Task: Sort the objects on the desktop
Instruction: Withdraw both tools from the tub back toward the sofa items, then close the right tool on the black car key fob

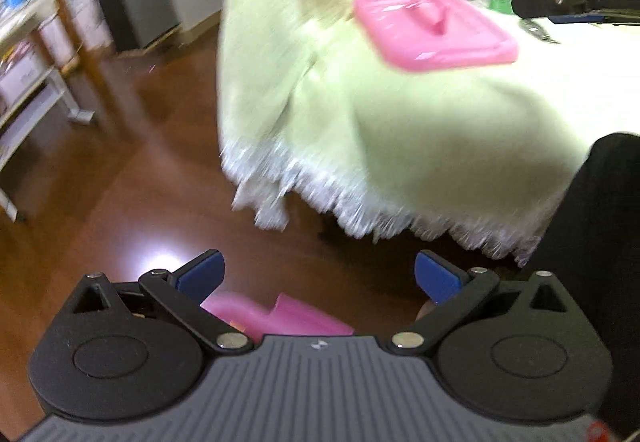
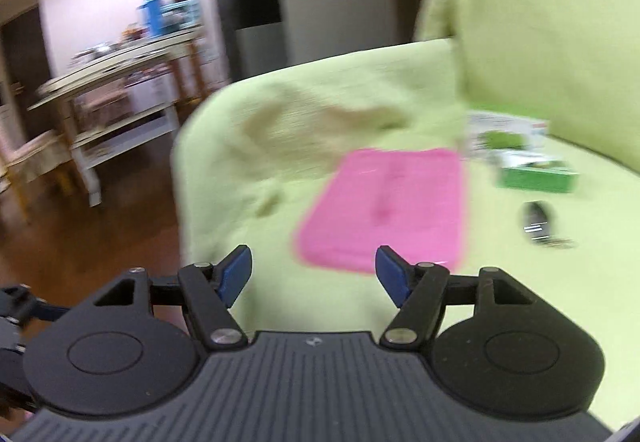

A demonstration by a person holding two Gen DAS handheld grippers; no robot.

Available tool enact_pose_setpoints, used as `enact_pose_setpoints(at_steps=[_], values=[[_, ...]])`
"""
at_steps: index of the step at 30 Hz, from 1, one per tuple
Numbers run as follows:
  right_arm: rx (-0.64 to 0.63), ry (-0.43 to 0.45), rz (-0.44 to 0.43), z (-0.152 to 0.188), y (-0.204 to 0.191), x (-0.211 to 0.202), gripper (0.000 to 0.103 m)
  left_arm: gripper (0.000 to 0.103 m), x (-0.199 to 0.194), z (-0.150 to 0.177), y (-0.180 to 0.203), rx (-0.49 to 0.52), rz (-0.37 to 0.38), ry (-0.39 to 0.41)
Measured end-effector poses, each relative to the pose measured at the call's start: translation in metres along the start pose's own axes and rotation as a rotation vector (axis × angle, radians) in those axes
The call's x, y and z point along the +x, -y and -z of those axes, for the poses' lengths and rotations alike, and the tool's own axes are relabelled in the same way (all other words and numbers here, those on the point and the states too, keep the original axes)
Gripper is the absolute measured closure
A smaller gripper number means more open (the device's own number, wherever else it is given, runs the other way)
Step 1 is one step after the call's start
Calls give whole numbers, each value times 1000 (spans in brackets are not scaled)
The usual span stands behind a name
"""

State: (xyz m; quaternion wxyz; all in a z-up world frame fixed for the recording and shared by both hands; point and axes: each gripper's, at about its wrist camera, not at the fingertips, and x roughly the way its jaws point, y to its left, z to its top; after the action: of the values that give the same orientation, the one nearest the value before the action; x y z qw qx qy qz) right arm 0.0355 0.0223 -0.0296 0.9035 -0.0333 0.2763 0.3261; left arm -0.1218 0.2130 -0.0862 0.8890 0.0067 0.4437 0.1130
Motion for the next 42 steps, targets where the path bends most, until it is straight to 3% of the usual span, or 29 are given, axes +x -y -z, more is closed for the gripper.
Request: enact_pose_setpoints(at_steps=[9,17,25,32,42], values=[[121,-13,221,-9,111,10,38,1,15,-96,73,185,65,115],[127,-53,321,-14,155,33,38,1,47,-153,136,239,129,198],[88,-79,332,-23,173,59,30,1,75,-160,164,241,148,201],[58,-98,306,-27,175,87,31,1,82,-156,172,255,153,193],[83,-135,297,-28,183,122,48,1,89,-158,189,368,137,207]])
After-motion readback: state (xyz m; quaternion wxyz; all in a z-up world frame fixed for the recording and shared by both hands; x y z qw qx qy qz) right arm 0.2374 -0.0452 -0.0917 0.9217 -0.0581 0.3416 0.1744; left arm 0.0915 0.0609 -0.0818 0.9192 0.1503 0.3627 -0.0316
